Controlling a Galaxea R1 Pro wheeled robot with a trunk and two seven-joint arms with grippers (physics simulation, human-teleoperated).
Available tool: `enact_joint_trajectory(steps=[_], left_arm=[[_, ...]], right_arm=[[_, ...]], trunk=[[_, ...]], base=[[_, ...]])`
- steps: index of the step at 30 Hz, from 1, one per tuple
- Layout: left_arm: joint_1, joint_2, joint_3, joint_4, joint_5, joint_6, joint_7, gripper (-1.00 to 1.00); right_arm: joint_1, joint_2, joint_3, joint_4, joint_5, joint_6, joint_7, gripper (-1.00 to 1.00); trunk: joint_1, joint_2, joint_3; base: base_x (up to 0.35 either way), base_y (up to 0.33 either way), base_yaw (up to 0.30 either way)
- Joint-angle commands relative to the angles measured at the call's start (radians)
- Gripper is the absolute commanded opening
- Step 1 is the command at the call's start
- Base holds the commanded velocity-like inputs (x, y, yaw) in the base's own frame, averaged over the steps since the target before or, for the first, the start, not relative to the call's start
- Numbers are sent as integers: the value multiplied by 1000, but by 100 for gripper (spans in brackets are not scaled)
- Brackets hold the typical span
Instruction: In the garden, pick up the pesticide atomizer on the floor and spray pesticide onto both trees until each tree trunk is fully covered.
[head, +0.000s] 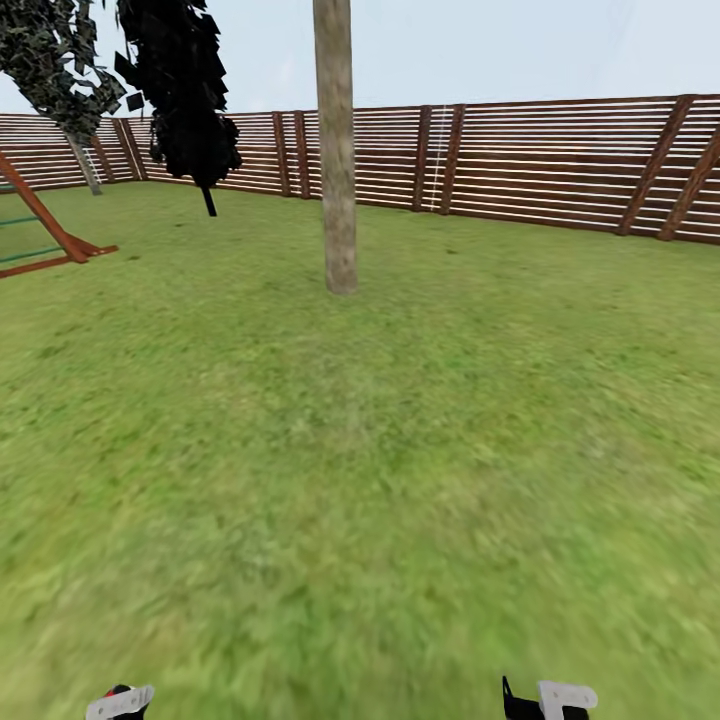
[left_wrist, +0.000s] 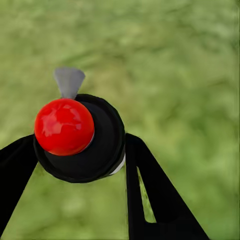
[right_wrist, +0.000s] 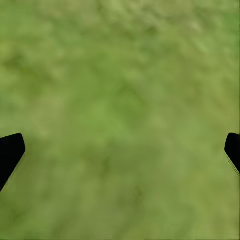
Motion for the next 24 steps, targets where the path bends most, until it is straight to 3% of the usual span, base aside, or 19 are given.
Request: enact_joint_trajectory(steps=[1, 24], left_arm=[[0, 0, 0, 0, 0, 0, 0, -100], [0, 4, 2, 1, 1, 0, 0, -100]], right_arm=[[0, 0, 0, 0, 0, 0, 0, 100], [0, 0, 0, -3, 0, -2, -1, 100]], trunk=[[0, 0, 0], [0, 0, 0]], base=[[343, 0, 0], [343, 0, 0]])
